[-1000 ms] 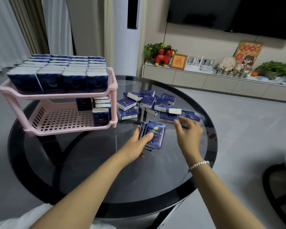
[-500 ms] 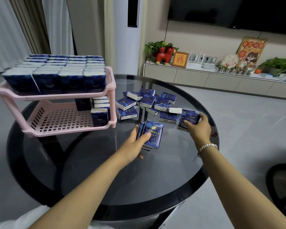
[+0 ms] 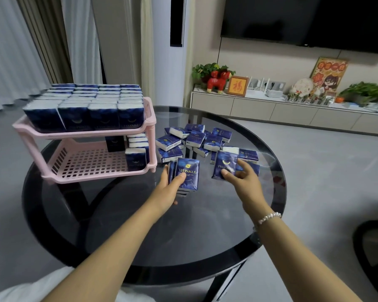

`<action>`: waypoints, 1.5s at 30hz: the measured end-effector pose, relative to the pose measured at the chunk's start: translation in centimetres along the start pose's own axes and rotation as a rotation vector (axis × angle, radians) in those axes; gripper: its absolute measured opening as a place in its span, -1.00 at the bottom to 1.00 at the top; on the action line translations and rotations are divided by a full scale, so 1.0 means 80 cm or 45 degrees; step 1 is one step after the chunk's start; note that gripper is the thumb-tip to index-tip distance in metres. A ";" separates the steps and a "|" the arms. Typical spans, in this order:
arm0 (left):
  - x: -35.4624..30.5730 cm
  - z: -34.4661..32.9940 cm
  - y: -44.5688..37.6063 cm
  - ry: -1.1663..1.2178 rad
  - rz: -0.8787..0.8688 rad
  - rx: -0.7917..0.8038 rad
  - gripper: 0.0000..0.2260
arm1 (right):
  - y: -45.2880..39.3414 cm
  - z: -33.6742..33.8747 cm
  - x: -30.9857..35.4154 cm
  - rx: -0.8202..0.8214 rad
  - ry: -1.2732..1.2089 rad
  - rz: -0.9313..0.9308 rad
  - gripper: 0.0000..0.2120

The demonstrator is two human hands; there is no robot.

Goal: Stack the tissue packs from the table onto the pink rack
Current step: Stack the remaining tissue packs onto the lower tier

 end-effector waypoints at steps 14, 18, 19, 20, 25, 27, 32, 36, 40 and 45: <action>0.011 0.069 0.064 0.049 0.057 -0.125 -0.34 | 0.091 -0.106 0.015 0.491 -0.283 -0.079 -0.56; 0.019 0.080 0.076 0.123 0.040 -0.067 -0.31 | 0.108 -0.138 0.019 0.638 -0.161 -0.069 -0.71; 0.018 0.083 0.081 0.124 0.041 -0.061 -0.24 | 0.112 -0.145 0.020 0.683 -0.165 -0.090 -0.75; 0.019 0.086 0.085 0.119 0.043 -0.053 -0.14 | 0.115 -0.152 0.021 0.726 -0.172 -0.109 -0.77; 0.024 0.100 0.101 0.085 0.082 -0.024 -0.18 | 0.118 -0.167 0.020 0.878 -0.090 -0.137 -0.79; 0.028 0.106 0.102 0.088 0.086 -0.005 -0.18 | 0.117 -0.171 0.016 0.960 -0.078 -0.151 -0.79; 0.037 0.116 0.097 0.086 0.003 -0.015 0.01 | 0.115 -0.179 0.019 1.164 -0.254 -0.308 -0.74; 0.034 0.124 0.094 0.098 -0.058 0.051 -0.19 | 0.095 -0.183 0.017 1.313 -0.290 -0.374 -0.27; 0.041 0.143 0.090 -0.029 -0.105 0.205 -0.05 | 0.075 -0.189 0.012 1.362 -0.133 -0.348 -0.04; 0.051 0.159 0.092 -0.605 -0.077 0.293 -0.12 | 0.081 -0.194 0.007 1.339 0.320 0.019 0.03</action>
Point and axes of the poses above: each hand's wrist, its own y-axis away from the middle knuckle, its own z-axis out of the back of the hand, x = y × z, the point moved 3 cm from there along -y, towards the middle knuckle, and after that the axes turned 6 degrees about -y, right-handed, at the moved point
